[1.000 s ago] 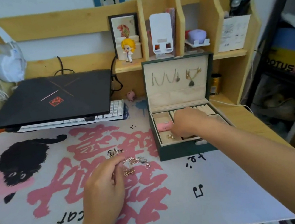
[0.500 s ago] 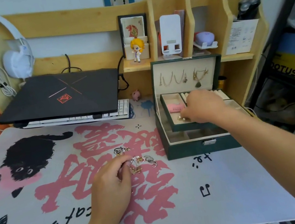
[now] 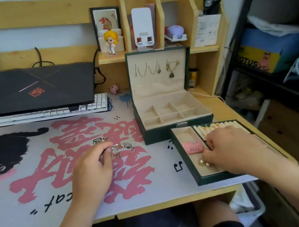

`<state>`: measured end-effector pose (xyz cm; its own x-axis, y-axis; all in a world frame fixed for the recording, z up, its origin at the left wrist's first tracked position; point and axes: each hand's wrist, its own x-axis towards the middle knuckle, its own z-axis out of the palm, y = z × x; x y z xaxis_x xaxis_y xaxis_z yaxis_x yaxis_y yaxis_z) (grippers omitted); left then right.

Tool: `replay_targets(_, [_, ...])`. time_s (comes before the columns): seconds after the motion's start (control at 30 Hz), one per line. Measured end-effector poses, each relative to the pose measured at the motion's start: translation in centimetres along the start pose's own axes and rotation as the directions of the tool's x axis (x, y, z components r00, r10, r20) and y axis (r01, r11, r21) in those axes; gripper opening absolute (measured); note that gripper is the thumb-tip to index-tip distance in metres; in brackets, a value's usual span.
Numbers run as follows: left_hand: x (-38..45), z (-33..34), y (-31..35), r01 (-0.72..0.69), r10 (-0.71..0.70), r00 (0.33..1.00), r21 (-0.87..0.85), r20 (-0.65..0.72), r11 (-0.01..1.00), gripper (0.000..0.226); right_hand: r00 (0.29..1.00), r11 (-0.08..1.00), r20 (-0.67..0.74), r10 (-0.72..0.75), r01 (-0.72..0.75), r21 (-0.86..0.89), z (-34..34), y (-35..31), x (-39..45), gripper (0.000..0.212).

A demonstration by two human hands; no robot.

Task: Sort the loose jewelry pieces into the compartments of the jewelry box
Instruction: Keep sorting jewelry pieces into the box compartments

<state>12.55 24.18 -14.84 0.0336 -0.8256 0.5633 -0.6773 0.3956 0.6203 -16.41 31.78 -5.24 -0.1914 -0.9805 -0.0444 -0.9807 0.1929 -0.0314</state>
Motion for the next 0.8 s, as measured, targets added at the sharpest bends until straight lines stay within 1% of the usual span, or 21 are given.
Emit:
replay_targets(0.13, [-0.3, -0.2, 0.5, -0.068, 0.070, 0.997, 0.090, -0.024, 0.994, 0.022, 1.000, 1.000, 0.025, 0.016, -0.016, 0.000, 3.8, 1.2, 1.5, 0.023])
replay_targets(0.23, [-0.4, -0.5, 0.9, -0.099, 0.101, 0.995, 0.124, -0.007, 0.987, 0.022, 0.999, 1.000, -0.018, 0.027, -0.027, 0.003, 5.0, 1.7, 3.4, 0.019])
replay_targets(0.4, [-0.5, -0.3, 0.6, -0.102, 0.101, 0.995, 0.117, 0.009, 0.988, 0.024, 1.000, 0.999, 0.011, 0.026, -0.025, -0.045, 5.0, 2.0, 4.7, 0.025])
replay_targets(0.43, [-0.5, -0.4, 0.8, -0.084, 0.083, 0.996, 0.086, 0.014, 0.993, 0.025, 1.000, 0.998, -0.010, 0.019, -0.020, -0.066, 4.6, 2.0, 4.6, 0.029])
replay_targets(0.47, [-0.4, -0.6, 1.2, -0.031, 0.031, 0.999, 0.008, 0.021, 0.999, 0.026, 0.998, 0.998, -0.057, 0.003, -0.007, -0.070, 4.0, 1.7, 4.3, 0.031])
replay_targets(0.5, [-0.4, -0.9, 2.2, 0.058, -0.054, 0.998, -0.116, 0.039, 0.992, 0.027, 0.993, 1.000, -0.120, -0.022, 0.019, -0.025, 3.2, 1.3, 4.0, 0.030])
replay_targets(0.53, [-0.4, -1.1, 3.2, 0.167, -0.149, 0.985, -0.260, 0.087, 0.951, 0.026, 0.983, 0.994, -0.172, -0.057, 0.072, 0.080, 2.4, 0.7, 3.7, 0.026])
replay_targets(0.57, [-0.4, -1.2, 4.3, 0.266, -0.221, 0.962, -0.390, 0.158, 0.882, 0.026, 0.973, 0.963, -0.204, -0.105, 0.150, 0.222, 1.5, -0.3, 3.3, 0.021])
replay_targets(0.6, [-0.4, -1.3, 5.5, 0.340, -0.260, 0.939, -0.484, 0.228, 0.806, 0.026, 0.962, 0.900, -0.219, -0.162, 0.235, 0.366, 0.6, -1.5, 2.9, 0.015])
replay_targets(0.63, [-0.3, -1.3, 6.5, 0.392, -0.275, 0.918, -0.540, 0.287, 0.745, 0.027, 0.950, 0.822, -0.220, -0.220, 0.302, 0.482, 0.0, -2.8, 2.7, 0.009])
replay_targets(0.67, [-0.2, -1.2, 7.5, 0.432, -0.283, 0.899, -0.578, 0.333, 0.692, 0.028, 0.936, 0.751, -0.219, -0.275, 0.351, 0.560, -0.3, -4.0, 2.6, 0.006])
replay_targets(0.73, [0.4, -0.9, 9.0, 0.495, -0.298, 0.868, -0.640, 0.398, 0.588, 0.028, 0.901, 0.622, -0.230, -0.367, 0.421, 0.660, -0.4, -6.0, 2.8, 0.012])
replay_targets(0.8, [1.3, -0.6, 9.9, 0.530, -0.317, 0.848, -0.673, 0.424, 0.516, 0.027, 0.881, 0.513, -0.259, -0.397, 0.447, 0.733, -0.2, -7.0, 3.5, 0.018])
